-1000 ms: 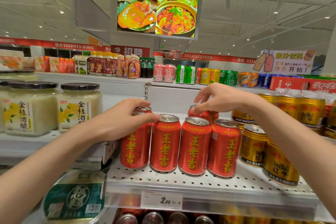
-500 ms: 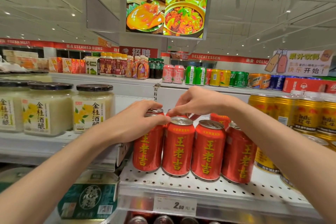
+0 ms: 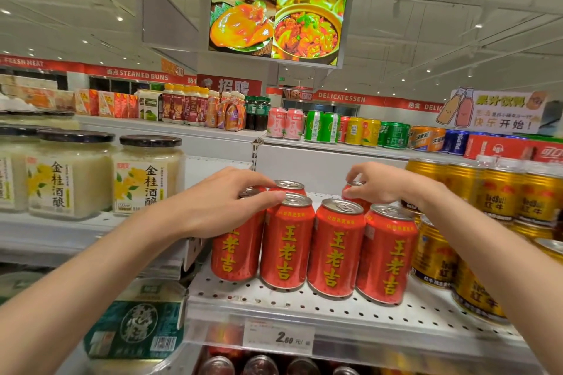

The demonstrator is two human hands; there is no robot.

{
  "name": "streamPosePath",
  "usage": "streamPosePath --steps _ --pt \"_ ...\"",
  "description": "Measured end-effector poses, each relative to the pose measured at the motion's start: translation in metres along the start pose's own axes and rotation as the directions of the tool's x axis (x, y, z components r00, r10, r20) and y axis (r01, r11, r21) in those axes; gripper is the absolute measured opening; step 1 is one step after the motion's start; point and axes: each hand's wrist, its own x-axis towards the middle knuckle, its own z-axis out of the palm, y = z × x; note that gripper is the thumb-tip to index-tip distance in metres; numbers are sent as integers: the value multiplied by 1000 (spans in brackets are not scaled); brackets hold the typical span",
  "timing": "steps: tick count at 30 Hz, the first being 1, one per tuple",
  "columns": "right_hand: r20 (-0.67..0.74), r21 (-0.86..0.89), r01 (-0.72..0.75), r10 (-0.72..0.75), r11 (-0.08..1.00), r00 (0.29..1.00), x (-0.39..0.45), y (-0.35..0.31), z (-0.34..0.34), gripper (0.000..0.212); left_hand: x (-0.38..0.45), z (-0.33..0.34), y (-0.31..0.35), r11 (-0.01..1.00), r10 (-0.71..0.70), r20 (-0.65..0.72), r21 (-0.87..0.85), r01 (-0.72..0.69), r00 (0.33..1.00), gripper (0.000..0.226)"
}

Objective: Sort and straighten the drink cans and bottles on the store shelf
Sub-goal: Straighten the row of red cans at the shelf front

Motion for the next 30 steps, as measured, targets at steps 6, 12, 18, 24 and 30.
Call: streamPosePath --steps 6,12,18,24,30 --pt "-38 180 54 -48 982 998 -6 -1 -7 40 1 1 2 1000 8 -6 10 -8 1000 66" --pt "-22 320 143 -144 937 989 -13 -28 -12 30 2 1 2 999 32 -19 25 -32 999 58" --pt "1 306 175 -185 936 983 -23 -39 -9 38 3 1 0 999 40 -21 36 -39 999 58" --pt "-15 263 225 -229 938 973 -42 -29 -14 46 2 2 -2 996 70 -23 51 -68 997 60" --pt "-68 186 247 -238 951 969 -78 -15 -18 62 -3 2 -2 982 103 -77 163 -90 992 73"
